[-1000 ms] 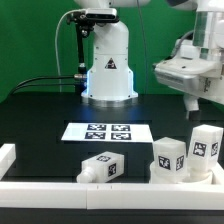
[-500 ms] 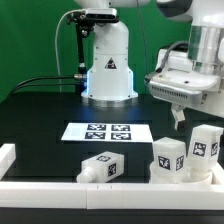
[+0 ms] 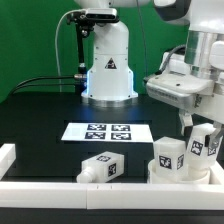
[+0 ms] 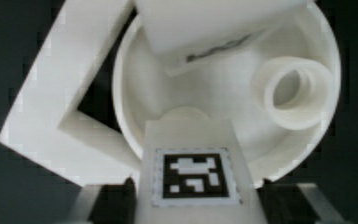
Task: Assemble stool
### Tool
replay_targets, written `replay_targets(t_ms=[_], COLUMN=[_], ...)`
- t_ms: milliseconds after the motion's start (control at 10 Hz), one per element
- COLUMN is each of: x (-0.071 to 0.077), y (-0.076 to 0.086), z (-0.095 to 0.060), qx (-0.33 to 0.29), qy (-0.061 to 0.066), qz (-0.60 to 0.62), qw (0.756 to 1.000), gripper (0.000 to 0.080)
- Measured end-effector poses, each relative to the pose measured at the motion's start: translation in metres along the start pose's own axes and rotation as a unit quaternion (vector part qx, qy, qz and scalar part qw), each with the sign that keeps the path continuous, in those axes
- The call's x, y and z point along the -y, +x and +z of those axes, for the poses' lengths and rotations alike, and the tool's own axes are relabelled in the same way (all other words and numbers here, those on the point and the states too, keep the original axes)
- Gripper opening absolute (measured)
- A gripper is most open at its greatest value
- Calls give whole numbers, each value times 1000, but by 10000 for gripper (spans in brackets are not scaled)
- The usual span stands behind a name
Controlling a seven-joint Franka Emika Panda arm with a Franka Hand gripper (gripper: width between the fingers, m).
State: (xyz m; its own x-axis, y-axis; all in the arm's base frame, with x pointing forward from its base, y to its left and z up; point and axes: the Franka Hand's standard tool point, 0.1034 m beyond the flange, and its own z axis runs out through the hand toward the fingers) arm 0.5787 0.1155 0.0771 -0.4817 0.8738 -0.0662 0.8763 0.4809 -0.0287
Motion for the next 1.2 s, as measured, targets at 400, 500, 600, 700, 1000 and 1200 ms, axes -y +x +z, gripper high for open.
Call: replay_targets(t_ms=[400,500,600,700,1000,1200], x=[-8,-7,-5,-6,-6,-5], y=[-2,-1,-1,-4,-7,-5], z=[1,2,2,0,-2,-2], qx=[-1,-10,-20,-23,-21,-34], qy=[-1,9,29,40,39,51], qz=[233,329,413,448,519,641], qw=[972,944,910,893,853,765], gripper=[331,331,331,331,333,333])
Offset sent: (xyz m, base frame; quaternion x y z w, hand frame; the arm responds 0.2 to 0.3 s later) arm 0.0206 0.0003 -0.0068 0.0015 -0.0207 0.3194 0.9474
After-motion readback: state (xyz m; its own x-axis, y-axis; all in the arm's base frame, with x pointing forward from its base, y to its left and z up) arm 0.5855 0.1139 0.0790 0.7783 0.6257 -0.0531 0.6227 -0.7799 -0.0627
